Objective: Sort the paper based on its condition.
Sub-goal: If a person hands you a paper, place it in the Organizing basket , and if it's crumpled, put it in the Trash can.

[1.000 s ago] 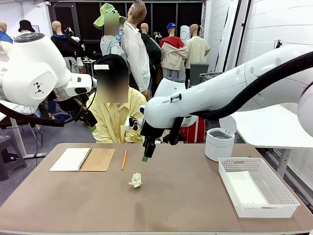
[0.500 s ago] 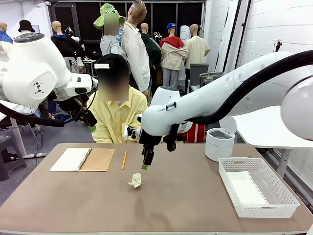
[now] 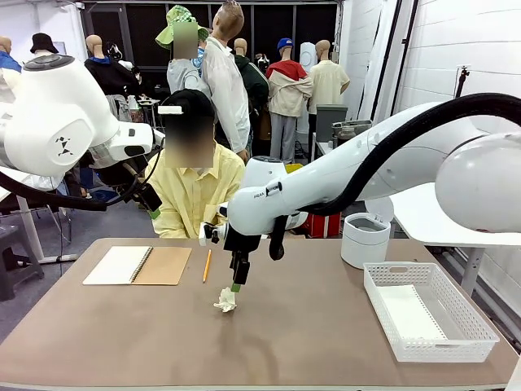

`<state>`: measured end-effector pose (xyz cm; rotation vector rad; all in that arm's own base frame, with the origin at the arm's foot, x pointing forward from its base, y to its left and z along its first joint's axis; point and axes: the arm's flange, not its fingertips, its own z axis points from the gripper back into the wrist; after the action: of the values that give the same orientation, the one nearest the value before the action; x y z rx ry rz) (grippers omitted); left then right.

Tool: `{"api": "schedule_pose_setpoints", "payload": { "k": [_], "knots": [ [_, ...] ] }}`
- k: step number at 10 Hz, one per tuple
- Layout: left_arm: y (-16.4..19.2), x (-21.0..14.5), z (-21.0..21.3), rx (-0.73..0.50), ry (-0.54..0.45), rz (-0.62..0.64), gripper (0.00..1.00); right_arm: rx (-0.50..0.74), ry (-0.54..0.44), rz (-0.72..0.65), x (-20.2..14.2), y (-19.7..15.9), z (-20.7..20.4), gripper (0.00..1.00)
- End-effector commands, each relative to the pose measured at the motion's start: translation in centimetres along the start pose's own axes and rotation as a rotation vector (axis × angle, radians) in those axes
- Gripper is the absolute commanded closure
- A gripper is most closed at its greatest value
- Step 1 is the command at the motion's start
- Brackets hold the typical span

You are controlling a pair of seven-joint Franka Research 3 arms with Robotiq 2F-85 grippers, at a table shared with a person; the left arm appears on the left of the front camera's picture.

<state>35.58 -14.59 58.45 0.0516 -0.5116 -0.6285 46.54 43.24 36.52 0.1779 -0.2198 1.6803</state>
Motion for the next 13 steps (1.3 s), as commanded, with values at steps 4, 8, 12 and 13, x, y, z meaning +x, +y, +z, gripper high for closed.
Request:
{"api": "schedule_pose_setpoints", "payload": {
  "k": [4, 8, 12, 13],
  "knots": [
    [0.1, 0.0, 0.1, 0.0, -0.005, 0.003, 0.0, 0.05, 0.04, -0.006, 0.9, -1.4, -1.9, 0.0],
    [0.1, 0.0, 0.1, 0.0, -0.005, 0.003, 0.0, 0.087, 0.056, 0.011, 1.2, -1.7, -3.4, 0.0],
    [0.1, 0.0, 0.1, 0.0, -0.005, 0.003, 0.0, 0.13, 0.072, 0.025, 1.1, -2.0, -5.1, 0.0],
    [0.1, 0.0, 0.1, 0.0, -0.005, 0.003, 0.0, 0.138, 0.069, 0.028, 1.2, -2.1, -5.4, 0.0]
  ]
}}
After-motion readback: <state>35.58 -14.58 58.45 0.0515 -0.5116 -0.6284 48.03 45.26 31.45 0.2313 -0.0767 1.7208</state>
